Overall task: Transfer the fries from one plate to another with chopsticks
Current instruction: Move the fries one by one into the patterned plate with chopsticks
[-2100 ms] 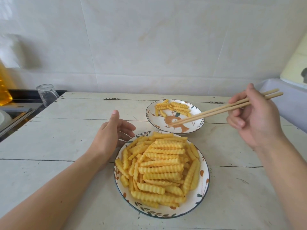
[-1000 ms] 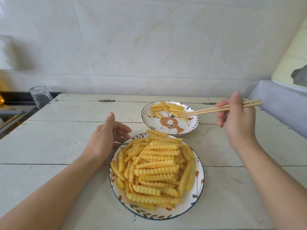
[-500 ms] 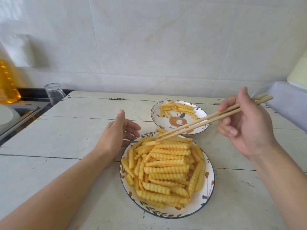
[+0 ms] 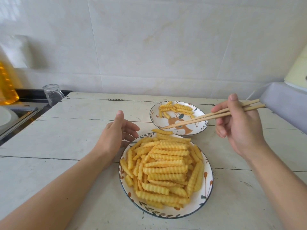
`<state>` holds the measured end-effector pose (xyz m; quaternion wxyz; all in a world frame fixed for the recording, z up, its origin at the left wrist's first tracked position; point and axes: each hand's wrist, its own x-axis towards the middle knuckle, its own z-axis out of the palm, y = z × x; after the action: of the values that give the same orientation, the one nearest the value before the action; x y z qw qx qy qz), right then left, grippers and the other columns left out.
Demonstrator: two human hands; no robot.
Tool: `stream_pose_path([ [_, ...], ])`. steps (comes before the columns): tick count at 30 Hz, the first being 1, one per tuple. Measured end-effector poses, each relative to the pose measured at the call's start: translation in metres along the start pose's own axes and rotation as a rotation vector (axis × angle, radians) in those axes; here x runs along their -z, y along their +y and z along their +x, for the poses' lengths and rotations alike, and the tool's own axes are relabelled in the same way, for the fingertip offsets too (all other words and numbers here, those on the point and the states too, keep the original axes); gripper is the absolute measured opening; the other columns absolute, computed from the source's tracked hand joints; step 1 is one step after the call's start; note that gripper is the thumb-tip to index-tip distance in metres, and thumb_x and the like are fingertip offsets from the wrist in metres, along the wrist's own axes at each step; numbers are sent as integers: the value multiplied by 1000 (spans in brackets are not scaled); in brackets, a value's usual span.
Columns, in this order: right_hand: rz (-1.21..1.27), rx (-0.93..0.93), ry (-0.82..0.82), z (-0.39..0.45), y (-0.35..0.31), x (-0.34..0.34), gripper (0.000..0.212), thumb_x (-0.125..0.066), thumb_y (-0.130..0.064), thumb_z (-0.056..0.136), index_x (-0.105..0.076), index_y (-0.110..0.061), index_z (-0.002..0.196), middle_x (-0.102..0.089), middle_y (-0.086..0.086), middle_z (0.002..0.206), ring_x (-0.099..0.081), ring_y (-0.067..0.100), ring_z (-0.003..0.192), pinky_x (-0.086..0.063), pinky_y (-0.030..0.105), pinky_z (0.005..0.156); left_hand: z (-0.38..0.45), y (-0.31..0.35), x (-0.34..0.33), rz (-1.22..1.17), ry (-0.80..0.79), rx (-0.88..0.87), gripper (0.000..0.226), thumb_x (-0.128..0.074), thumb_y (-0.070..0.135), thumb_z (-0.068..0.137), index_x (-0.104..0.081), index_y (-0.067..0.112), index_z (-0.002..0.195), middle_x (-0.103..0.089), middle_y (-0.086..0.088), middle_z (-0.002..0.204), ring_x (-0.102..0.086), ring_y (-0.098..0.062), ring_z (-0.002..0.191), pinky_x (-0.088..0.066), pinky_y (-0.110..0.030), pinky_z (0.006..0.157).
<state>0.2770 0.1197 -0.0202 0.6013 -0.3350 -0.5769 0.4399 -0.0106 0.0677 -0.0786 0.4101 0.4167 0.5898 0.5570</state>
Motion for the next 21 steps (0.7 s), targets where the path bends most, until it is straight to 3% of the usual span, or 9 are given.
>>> stream_pose_path([
  [10,-41,33,-76,-7,2,-10,50,-46,-50,94,-72,-15,68,-53,8,53,-43,23,37,-35,24,41,1,-1,0,8,-4,3,77,-23,57,109,-76,4,91,-72,-6,76,-61,-20,72,-49,-35,71],
  [16,185,-8,98,-2,-15,-2,62,-37,-47,105,-66,-17,59,-47,6,49,-34,17,33,-28,20,45,0,1,0,-10,-4,13,77,-22,56,109,-76,5,88,-72,-6,75,-62,-19,71,-49,-35,72],
  [21,340,-59,-85,-4,-35,6,66,-27,-47,107,-64,-20,60,-40,1,47,-27,10,27,-23,12,43,0,3,0,6,9,24,78,-21,57,109,-76,5,90,-73,-6,76,-62,-18,71,-49,-30,67],
])
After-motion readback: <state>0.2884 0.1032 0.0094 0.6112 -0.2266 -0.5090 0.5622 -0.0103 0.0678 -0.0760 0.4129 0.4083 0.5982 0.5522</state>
